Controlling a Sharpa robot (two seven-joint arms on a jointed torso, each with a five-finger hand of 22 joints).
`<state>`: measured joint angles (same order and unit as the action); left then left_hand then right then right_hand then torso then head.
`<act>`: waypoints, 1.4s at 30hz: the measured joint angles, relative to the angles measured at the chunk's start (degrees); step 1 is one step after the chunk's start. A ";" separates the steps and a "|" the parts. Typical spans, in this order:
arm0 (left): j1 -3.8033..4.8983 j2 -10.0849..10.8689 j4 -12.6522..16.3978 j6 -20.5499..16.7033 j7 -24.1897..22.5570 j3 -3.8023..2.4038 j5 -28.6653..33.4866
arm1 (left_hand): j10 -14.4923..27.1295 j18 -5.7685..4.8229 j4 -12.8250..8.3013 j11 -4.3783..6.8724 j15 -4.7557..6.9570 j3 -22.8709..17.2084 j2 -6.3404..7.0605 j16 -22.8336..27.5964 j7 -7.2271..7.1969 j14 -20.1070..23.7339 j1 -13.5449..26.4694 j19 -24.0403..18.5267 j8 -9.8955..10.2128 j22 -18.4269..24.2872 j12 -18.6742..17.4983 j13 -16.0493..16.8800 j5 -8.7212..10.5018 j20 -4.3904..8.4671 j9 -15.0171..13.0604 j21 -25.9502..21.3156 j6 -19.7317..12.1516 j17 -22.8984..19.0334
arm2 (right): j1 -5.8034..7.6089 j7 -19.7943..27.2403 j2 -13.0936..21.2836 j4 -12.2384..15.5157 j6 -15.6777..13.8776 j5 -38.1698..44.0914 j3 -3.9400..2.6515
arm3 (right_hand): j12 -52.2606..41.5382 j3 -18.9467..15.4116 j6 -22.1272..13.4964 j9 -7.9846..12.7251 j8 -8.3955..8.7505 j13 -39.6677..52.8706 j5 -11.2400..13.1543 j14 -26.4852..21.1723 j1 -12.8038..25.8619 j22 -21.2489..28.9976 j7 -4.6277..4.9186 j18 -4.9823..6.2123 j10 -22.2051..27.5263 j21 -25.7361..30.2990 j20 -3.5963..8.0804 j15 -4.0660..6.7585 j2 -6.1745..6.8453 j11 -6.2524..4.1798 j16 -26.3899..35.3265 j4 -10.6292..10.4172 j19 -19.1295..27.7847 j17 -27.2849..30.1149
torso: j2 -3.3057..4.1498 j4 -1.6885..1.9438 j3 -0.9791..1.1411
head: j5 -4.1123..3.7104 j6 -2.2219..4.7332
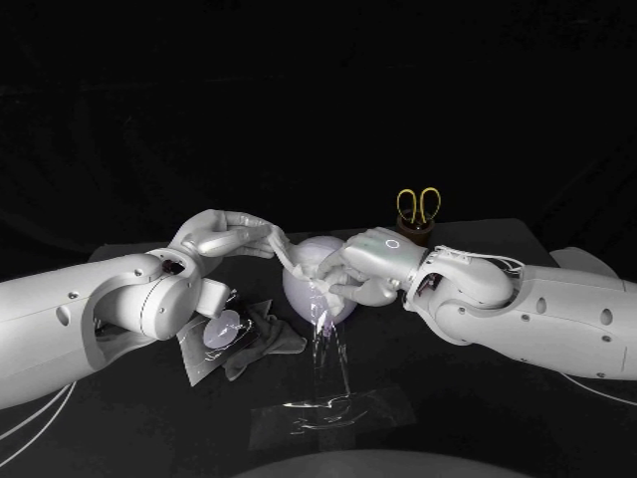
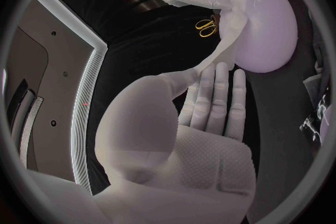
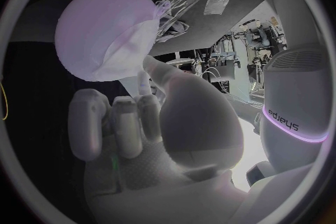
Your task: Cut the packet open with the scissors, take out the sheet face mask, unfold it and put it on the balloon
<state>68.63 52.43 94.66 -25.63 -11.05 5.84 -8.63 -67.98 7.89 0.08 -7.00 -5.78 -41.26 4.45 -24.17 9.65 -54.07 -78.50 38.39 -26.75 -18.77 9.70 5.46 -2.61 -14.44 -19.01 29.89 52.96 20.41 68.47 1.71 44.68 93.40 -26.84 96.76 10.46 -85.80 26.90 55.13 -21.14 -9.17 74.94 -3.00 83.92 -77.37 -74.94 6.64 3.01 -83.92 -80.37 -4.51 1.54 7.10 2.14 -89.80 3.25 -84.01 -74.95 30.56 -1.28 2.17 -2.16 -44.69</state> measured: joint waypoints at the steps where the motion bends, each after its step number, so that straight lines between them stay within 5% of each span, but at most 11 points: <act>1: 0.00 0.00 0.01 0.00 0.00 0.00 0.00 | 0.00 0.00 0.00 0.00 0.00 0.00 0.00 0.00 -0.02 0.00 0.00 0.00 0.00 -0.01 0.00 0.00 -0.01 0.00 0.00 0.00 0.14 0.00 | -0.01 -0.11 -0.05 -0.10 0.02 0.08 0.00 | 0.00 0.00 0.00 0.02 0.00 0.00 0.00 0.00 0.00 0.00 0.00 0.00 0.00 0.00 0.00 0.00 0.00 0.00 0.00 0.00 0.00 0.00 | 0.00 -0.01 0.01 | 0.01 -0.03; 31: 0.00 0.05 -0.18 0.01 -0.03 0.00 -0.01 | 0.00 0.01 0.17 0.00 0.14 -0.17 0.04 -0.25 -0.02 0.14 0.04 -0.31 0.23 -0.32 0.25 -0.01 -0.01 0.31 0.00 0.45 0.12 0.02 | -0.02 -1.57 -0.87 -1.65 4.25 0.53 -0.05 | -0.16 1.02 2.74 -0.06 -0.35 0.01 0.00 0.21 0.40 0.03 -0.02 0.00 0.10 0.05 0.00 0.21 -1.00 -0.10 0.00 -0.10 0.05 0.04 | -0.04 -0.04 0.01 | 0.14 -0.47; 42: 0.00 0.08 -0.31 0.01 -0.05 0.00 -0.01 | 0.00 0.00 0.17 0.00 0.14 -0.17 0.24 -0.25 -0.01 0.14 0.24 -0.51 0.15 -0.32 0.26 -0.01 -0.01 0.12 -0.01 0.45 0.10 0.07 | -0.09 -1.49 -0.77 -1.66 3.75 0.42 -0.06 | -0.68 1.27 7.45 -1.51 -3.38 -0.03 0.01 0.05 0.04 -0.01 -1.02 -0.01 -0.21 -0.18 0.60 0.47 -2.77 -0.41 0.04 -0.02 0.03 0.00 | -0.03 -0.04 0.00 | 0.14 -0.51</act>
<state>68.63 52.51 94.34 -25.62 -11.10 5.84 -8.64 -67.98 7.89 0.25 -7.00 -5.64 -41.43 4.69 -24.41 9.64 -53.93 -78.25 37.88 -26.59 -19.09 9.95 5.44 -2.61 -14.33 -19.02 30.34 53.06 20.48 68.38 0.22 43.91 91.74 -23.08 97.18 10.41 -86.48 28.17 62.59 -22.65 -12.55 74.92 -2.99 83.97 -77.32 -74.94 5.62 3.00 -84.13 -80.55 -3.91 2.00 4.33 1.73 -89.75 3.23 -83.98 -74.95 30.54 -1.32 2.17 -2.03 -45.20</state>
